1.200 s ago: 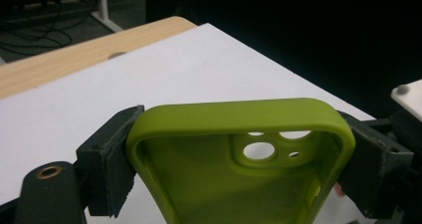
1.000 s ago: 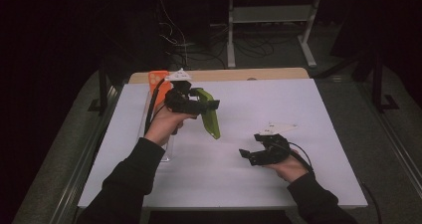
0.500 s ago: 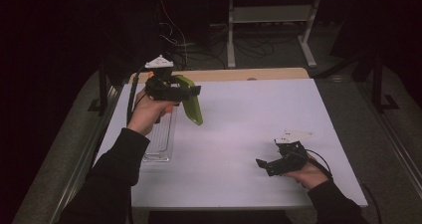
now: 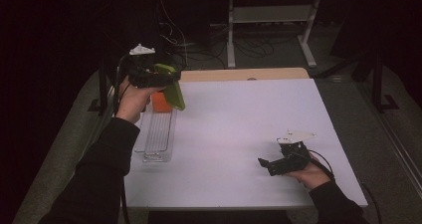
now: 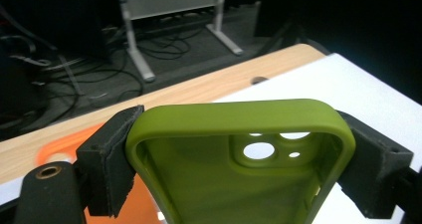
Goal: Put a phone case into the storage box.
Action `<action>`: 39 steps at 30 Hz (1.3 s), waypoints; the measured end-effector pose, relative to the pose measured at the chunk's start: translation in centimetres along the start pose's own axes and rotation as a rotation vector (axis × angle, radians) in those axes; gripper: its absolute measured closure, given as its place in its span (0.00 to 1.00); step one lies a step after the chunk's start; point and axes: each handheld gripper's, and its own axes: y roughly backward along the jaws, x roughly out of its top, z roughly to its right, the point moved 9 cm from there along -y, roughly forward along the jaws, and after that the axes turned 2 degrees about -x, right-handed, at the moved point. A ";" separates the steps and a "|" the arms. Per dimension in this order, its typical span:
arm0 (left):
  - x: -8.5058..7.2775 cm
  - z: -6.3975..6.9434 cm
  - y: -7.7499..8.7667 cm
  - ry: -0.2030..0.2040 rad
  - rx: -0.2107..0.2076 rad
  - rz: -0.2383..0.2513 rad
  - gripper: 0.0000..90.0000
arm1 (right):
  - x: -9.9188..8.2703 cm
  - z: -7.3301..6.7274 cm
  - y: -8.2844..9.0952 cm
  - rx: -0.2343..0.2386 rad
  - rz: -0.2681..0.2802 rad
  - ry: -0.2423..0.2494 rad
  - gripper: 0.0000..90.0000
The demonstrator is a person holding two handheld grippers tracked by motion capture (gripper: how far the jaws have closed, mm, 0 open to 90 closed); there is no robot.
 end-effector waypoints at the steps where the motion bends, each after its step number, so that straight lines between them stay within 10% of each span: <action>1: 0.0 -0.6 -0.1 0.007 0.019 -0.007 0.16 | 0.0 0.1 0.0 -0.003 0.002 0.005 0.00; 21: -2.1 -6.8 -2.5 0.055 0.299 -0.091 0.16 | 0.0 0.1 0.1 0.001 0.003 0.024 0.00; 39: -6.4 -8.4 -5.5 0.100 0.368 -0.181 0.16 | 0.2 0.0 0.1 0.006 0.012 0.029 0.00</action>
